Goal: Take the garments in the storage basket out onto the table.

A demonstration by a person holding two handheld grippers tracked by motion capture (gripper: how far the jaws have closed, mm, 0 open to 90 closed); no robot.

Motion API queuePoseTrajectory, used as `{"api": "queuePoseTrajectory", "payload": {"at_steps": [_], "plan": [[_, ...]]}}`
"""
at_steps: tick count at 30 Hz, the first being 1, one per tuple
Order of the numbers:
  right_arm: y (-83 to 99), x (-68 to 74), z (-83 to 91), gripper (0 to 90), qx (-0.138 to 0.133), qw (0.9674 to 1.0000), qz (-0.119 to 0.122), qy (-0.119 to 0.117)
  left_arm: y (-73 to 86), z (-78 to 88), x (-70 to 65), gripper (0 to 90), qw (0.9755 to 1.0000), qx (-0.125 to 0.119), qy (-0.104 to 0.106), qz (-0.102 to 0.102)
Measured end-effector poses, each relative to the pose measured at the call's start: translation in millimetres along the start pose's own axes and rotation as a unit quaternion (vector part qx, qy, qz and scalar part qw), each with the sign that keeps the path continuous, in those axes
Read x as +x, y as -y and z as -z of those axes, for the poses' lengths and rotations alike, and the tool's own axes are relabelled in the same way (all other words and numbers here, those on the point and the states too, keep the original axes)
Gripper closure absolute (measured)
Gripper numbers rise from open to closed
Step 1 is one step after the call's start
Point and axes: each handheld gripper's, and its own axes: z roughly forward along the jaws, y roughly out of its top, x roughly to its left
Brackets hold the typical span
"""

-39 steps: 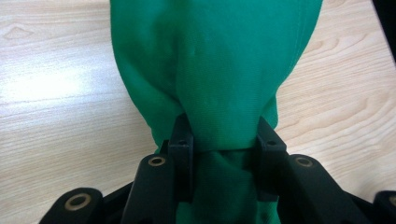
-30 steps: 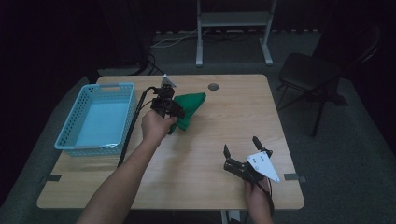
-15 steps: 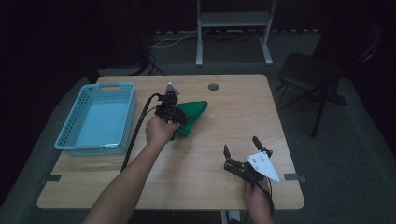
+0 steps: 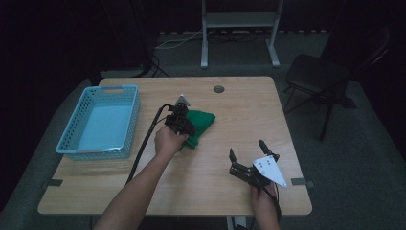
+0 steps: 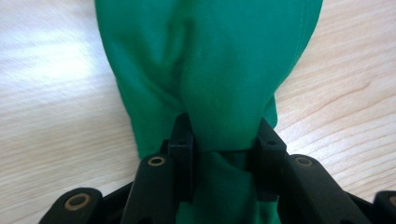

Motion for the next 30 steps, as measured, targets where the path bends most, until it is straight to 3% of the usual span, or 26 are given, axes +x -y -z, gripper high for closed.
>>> {"api": "queuePoseTrajectory", "payload": {"at_steps": [10,15,19,25,27,28,30], "plan": [[0.0,0.2,0.1,0.9,0.001,1.0000,-0.001,0.000,4.6,-2.0,-3.3,66.7,0.9998,-0.012,-0.008,-0.014],[0.0,0.3,0.1,0.9,0.001,1.0000,-0.001,0.000,6.8,-3.0,-6.5,60.0,0.9995,-0.020,-0.011,-0.019],[0.0,0.3,0.2,0.9,0.001,1.0000,-0.001,0.000,7.7,-3.0,-7.9,59.5,0.9994,-0.023,-0.016,-0.022],[0.0,0.3,0.3,0.9,0.001,1.0000,-0.002,0.000,7.7,-2.2,-7.1,62.1,0.9994,-0.014,-0.010,-0.030],[0.0,0.3,0.3,0.9,0.001,1.0000,-0.002,0.000,7.6,-2.7,-5.4,60.4,0.9995,-0.015,0.002,-0.026],[0.0,0.3,0.3,0.9,0.001,1.0000,-0.002,0.000,7.1,-2.9,-4.2,55.3,0.9995,-0.015,0.020,-0.019],[0.0,0.3,0.2,0.9,0.001,1.0000,-0.001,0.000,4.6,-3.3,-3.8,37.1,0.9985,-0.005,0.054,-0.007]]}}
